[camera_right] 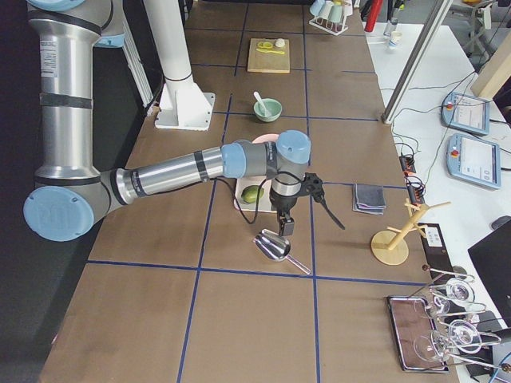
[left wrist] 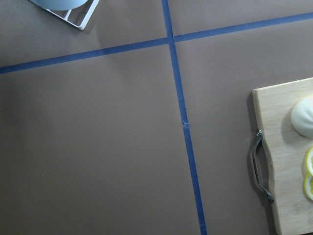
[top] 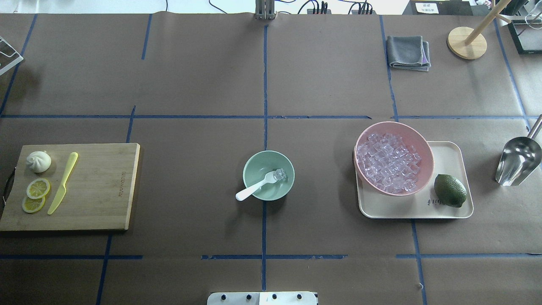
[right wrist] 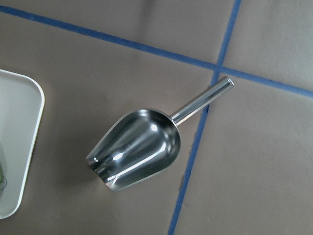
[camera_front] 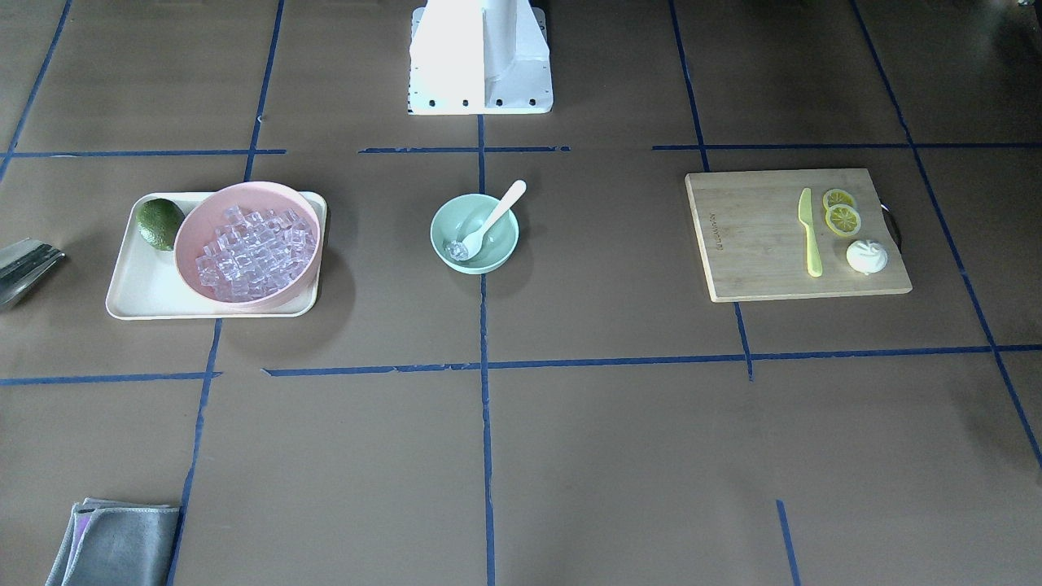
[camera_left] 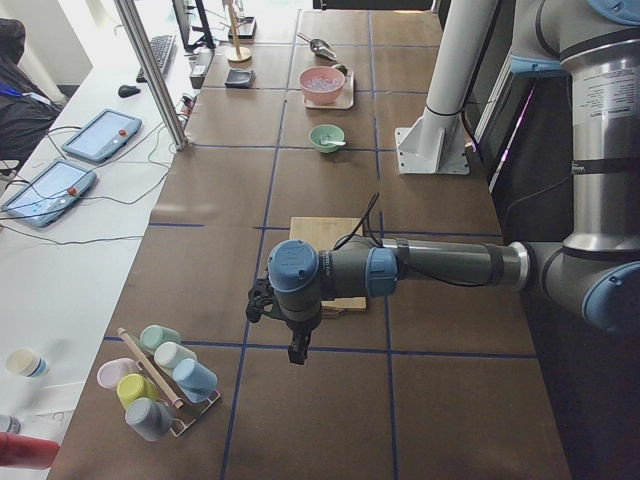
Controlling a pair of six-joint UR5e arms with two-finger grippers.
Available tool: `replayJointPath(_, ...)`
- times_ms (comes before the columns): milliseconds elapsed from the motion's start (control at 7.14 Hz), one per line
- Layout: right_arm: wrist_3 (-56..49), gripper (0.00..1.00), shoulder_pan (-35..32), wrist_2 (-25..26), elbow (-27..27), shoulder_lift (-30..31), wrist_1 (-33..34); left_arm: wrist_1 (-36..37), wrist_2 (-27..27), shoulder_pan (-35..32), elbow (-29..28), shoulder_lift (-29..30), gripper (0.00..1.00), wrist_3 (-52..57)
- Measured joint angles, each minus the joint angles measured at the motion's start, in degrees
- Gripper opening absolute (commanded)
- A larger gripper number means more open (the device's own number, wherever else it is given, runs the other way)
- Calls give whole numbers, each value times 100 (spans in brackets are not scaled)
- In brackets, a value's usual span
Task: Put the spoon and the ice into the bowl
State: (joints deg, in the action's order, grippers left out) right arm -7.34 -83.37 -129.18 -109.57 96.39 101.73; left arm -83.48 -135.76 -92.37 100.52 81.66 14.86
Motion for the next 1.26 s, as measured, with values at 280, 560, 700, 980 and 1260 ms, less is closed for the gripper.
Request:
replayJointPath(280, -102, 100, -276, -118, -11, 361, -11, -91, 3, 5, -66, -83, 100, -3)
replayJointPath(560, -90, 100, -323, -240, -9, 496, -13, -218, 22, 8, -56, -100, 100, -6)
replayJointPath(700, -86, 100, -325, -257, -11, 522, -13, -232, 33, 8, -26, -116, 100, 7)
replayJointPath(980, -84, 100, -328, -276, -17, 537, -13, -229, 40, 9, -13, -140, 100, 16)
replayJointPath(1260, -83, 100, -326, -283, -13, 539, -13, -216, 41, 9, -30, -147, 100, 17)
